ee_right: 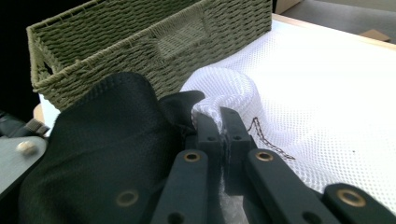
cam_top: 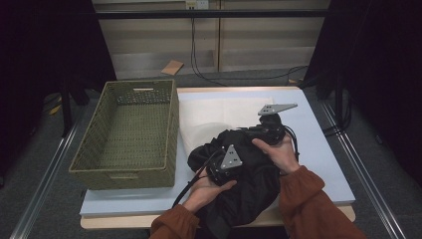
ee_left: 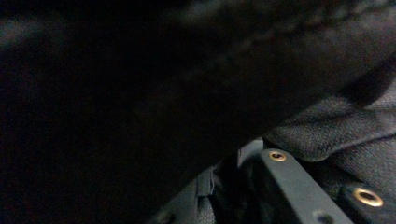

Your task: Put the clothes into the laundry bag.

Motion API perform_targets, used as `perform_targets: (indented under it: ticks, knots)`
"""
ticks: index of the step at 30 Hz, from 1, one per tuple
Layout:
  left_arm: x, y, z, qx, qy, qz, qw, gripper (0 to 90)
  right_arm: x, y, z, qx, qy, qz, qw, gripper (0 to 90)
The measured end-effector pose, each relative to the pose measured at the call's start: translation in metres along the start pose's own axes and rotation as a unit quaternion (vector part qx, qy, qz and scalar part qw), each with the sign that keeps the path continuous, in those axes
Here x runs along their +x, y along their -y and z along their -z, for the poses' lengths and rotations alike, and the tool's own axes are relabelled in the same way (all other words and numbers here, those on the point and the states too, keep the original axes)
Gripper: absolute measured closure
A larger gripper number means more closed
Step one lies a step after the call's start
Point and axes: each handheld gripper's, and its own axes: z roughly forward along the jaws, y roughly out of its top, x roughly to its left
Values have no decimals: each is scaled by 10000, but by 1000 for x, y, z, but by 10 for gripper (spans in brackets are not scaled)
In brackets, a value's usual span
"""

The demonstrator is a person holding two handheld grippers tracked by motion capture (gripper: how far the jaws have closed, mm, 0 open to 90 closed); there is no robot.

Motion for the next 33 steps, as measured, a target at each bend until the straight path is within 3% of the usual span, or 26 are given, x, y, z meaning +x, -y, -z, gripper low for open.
perform_targets:
  ticks: [3, 7, 9, 14, 19, 24, 26, 27, 30, 33]
  knots:
    - [4, 1, 2, -53, 48, 174, 9998, 795, 2, 3, -5, 3, 90, -5, 10000, 885]
    - [12, 11, 17, -422, 274, 385, 9980, 687, 2, 9, -10, -82, 111, -42, 9999, 886]
    - [14, 12, 20, -442, 321, 494, 9973, 659, 1, 9, -11, -88, 115, -56, 9999, 886]
    - [14, 16, 41, -478, 393, 503, 9968, 503, -3, 12, -11, -130, 139, -109, 9998, 885]
    - [17, 17, 63, -548, 352, 501, 9966, 444, -5, 12, -10, -135, 125, -144, 9997, 885]
    - [22, 7, 88, -875, 37, 611, 9943, 353, -6, 12, -10, -140, 89, -178, 9997, 885]
    - [23, 5, 91, -960, 7, 601, 9936, 337, -7, 12, -10, -141, 82, -180, 9997, 885]
    - [24, 2, 94, -998, -110, 563, 9934, 334, -7, 12, -10, -150, 85, -177, 9997, 885]
    - [32, -3, 99, -1125, -230, 649, 9913, 286, -7, 13, -10, -151, 63, -183, 9997, 885]
    - [36, -6, 90, -1074, -204, 642, 9919, 267, -7, 13, -9, -157, 73, -172, 9997, 885]
